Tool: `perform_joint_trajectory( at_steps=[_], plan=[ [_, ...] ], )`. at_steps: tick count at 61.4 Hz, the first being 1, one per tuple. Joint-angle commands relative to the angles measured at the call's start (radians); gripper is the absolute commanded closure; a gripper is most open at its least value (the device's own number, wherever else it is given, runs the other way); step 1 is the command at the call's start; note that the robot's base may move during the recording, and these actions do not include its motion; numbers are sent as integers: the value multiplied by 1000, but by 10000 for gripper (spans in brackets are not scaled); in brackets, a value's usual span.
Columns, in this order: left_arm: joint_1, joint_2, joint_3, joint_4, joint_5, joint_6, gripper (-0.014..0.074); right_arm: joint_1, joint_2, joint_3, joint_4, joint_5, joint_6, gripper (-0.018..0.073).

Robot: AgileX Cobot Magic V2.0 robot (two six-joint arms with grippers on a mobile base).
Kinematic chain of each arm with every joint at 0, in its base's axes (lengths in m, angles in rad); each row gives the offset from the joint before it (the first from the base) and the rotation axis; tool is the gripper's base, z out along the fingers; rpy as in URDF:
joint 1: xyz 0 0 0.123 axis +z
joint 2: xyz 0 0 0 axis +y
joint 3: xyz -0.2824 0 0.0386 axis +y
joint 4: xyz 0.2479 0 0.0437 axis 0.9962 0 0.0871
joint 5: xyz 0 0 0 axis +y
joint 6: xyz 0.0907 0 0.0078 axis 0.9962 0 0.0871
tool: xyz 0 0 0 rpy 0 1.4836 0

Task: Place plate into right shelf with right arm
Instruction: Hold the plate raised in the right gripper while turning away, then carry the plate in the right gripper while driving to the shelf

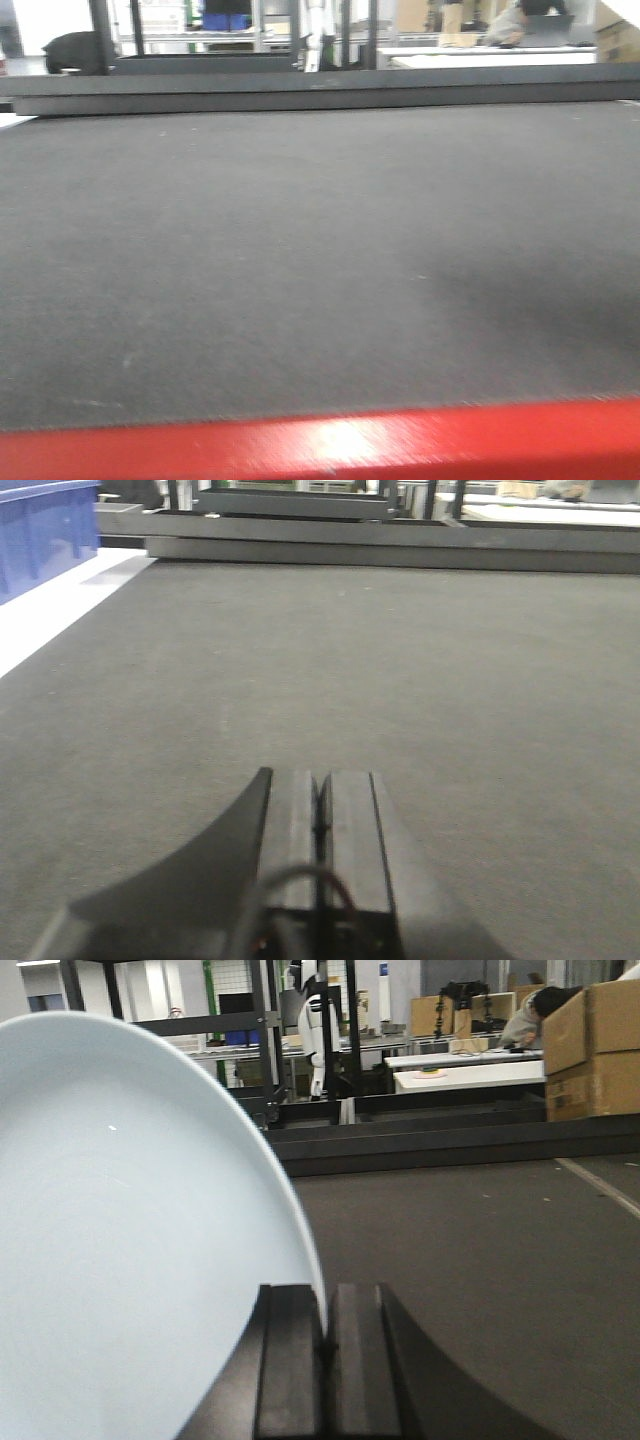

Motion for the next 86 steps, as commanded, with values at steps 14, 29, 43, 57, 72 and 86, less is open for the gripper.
perform_joint_trajectory(
  at_steps=[14,29,43,57,72,86],
  plan=[
    [-2,-10,10,-8,-90,-7,724,-3,6,-30,0,-90,-7,509],
    [-2,-10,10,-8,-90,-7,724,-3,6,-30,0,-90,-7,509],
    [-2,-10,10,-8,-90,-7,724,-3,6,-30,0,-90,-7,509],
    [-2,-10,10,-8,-90,-7,724,-3,6,-30,0,-90,-7,509],
    [-2,-10,10,-8,-90,-7,724,-3,6,-30,0,-90,-7,509],
    [-2,-10,10,-8,-90,-7,724,-3,6,-30,0,-90,-7,509]
  ],
)
